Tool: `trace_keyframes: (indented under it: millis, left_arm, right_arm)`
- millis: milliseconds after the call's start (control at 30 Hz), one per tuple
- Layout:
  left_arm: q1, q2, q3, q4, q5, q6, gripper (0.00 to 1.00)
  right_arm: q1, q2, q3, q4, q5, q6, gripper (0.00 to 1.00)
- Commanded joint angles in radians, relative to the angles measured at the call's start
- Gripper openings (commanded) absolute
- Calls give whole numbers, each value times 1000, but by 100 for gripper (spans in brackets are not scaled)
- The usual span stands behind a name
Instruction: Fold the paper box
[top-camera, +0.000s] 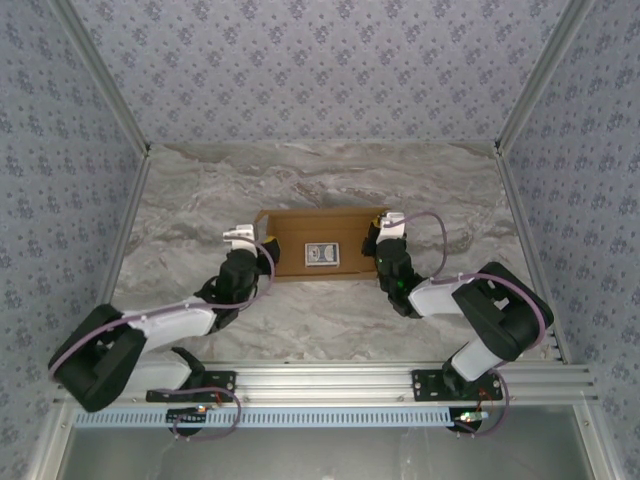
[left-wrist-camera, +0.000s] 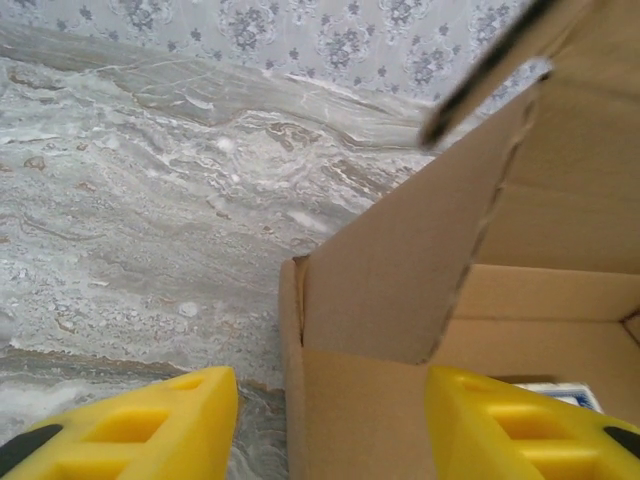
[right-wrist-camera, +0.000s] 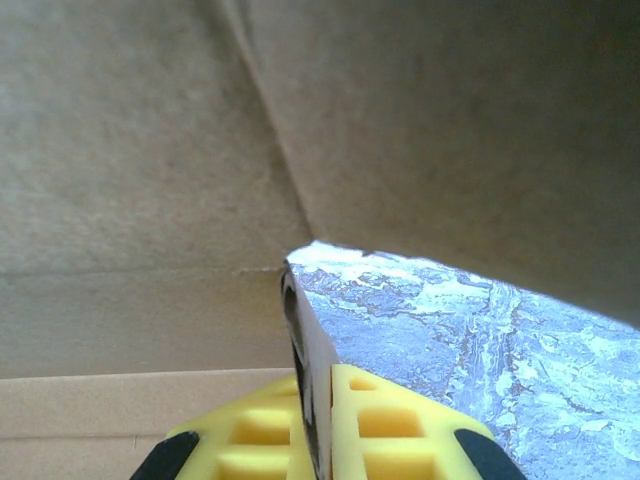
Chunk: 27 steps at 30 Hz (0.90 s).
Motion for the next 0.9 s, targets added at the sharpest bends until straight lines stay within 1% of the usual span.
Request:
trace_keyframes:
  millis: [0,200,300,433,533,633,733,867]
  left_arm:
    - [18,-105,23,-179,79,18,53]
    - [116,-250,91,-396,264,47,56]
    - [131,-303,138,-481,335,86,58]
    - [133,-359,224,-606,399,122,59]
    - [133,-402,294,-681,383,121,60]
    - [135,-398,384,-743,344,137,61]
    - [139,-329,480,-785,307,171,62]
    - [155,-161,663,-884,294,203,64]
  right_arm:
    - [4,13,7,-91,22,-18,9]
    - [5,12,18,-100,19,-35,8]
    - [2,16,23,-103,14,-45,9]
    - [-2,18,32,-105,7,-58,8]
    - [-3,18,34,-105,3,-64,8]
    - [-5,16,32,-103,4,-64,8]
    - [-6,14,32,-100,4,-64,8]
    - [-5,13,32,-100,3,-63,8]
